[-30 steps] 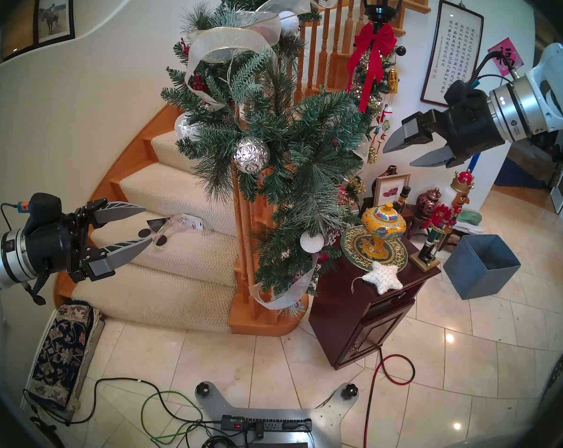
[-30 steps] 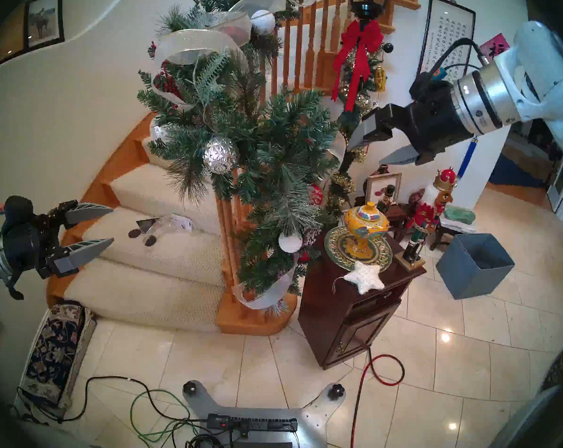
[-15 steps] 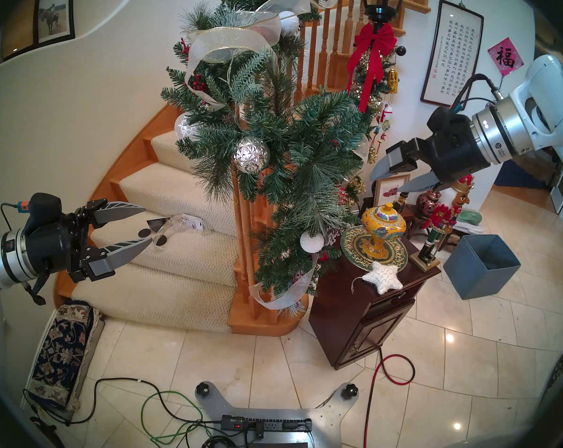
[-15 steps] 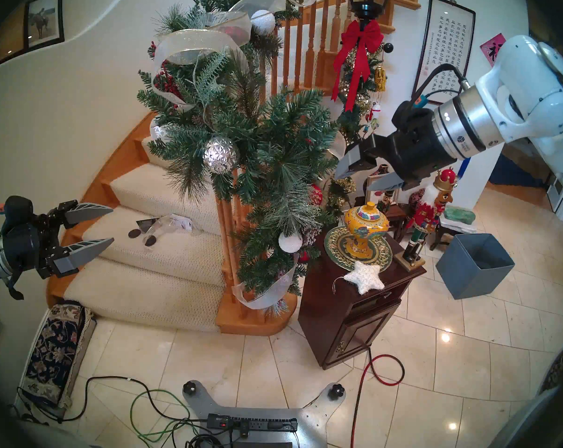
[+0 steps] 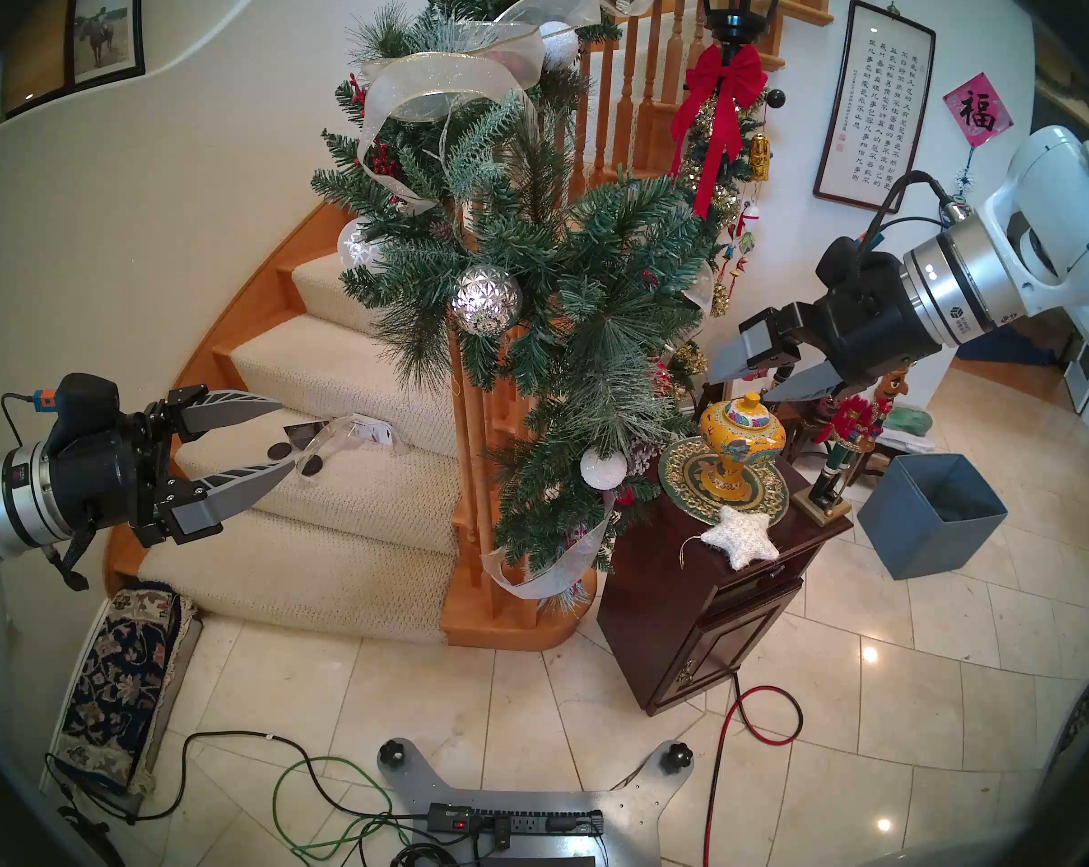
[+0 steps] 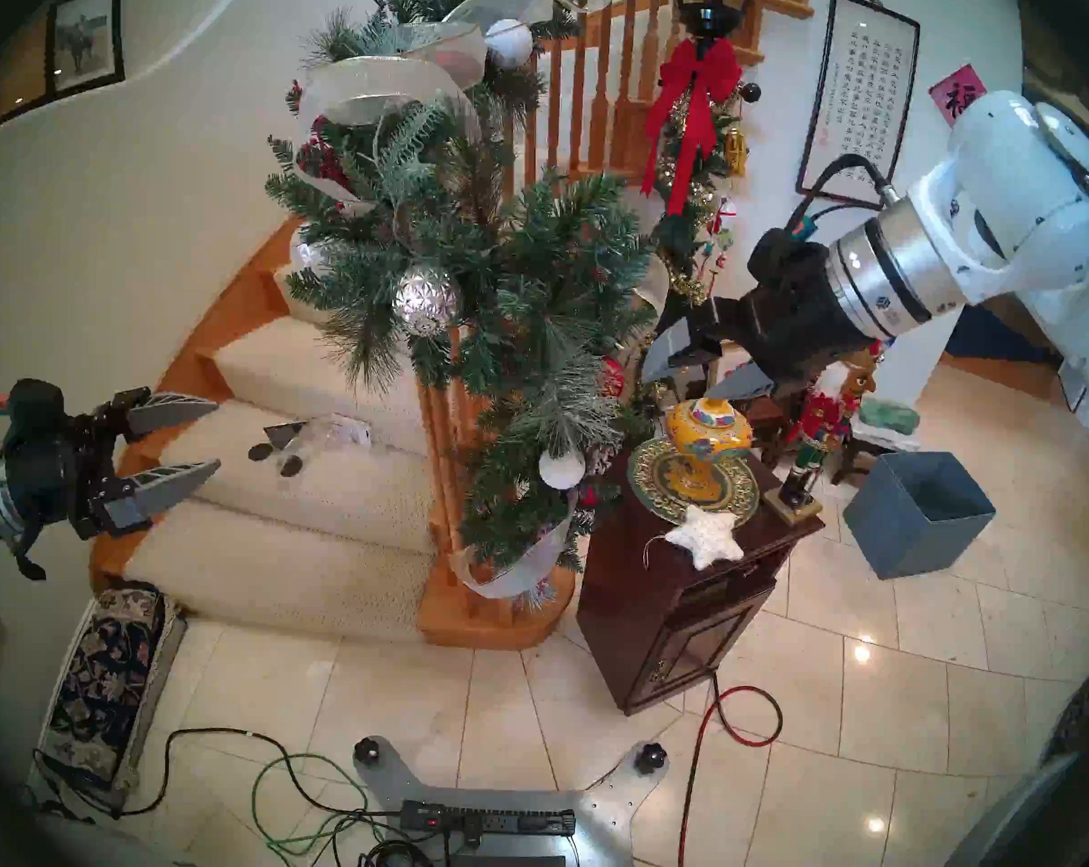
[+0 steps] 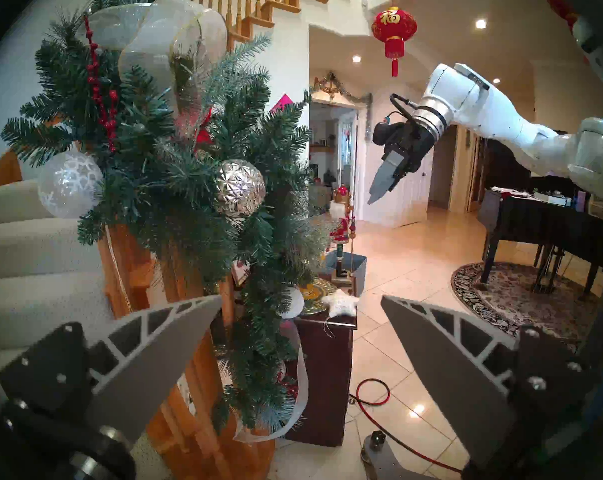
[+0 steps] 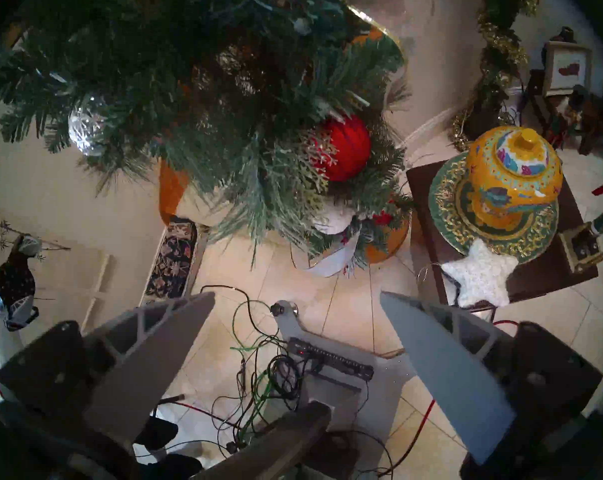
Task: Hang the ornament onto the Christmas-tree-style decoration
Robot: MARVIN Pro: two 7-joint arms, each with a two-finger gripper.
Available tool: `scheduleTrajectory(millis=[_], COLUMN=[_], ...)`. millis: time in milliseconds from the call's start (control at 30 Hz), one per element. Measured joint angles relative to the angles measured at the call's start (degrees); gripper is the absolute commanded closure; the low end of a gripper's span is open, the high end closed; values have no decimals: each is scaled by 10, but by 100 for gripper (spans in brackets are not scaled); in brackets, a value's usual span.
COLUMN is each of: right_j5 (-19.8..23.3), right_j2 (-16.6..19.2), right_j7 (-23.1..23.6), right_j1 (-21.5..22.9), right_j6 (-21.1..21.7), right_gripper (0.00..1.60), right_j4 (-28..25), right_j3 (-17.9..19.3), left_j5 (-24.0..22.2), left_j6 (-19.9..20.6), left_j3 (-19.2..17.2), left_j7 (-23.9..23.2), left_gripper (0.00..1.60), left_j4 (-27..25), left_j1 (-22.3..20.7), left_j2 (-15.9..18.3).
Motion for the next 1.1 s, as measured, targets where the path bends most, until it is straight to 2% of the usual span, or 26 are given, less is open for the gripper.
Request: scheduleTrajectory(millis=[433, 1100], right_j5=[0, -13], right_j2=[3, 5], right_j7=[-18, -37], right_j1=[-28, -56], right_j6=[-19, -37], right_gripper=[0, 0], right_j4=[-17, -22], right_j3=[-26, -33], left_j5=[0, 0], left_j6=[0, 0], left_j3=[0, 0], left_j7=[0, 0], left_gripper=[0, 0], left_j4=[0, 0], left_j1=[0, 0], left_j2=[0, 0])
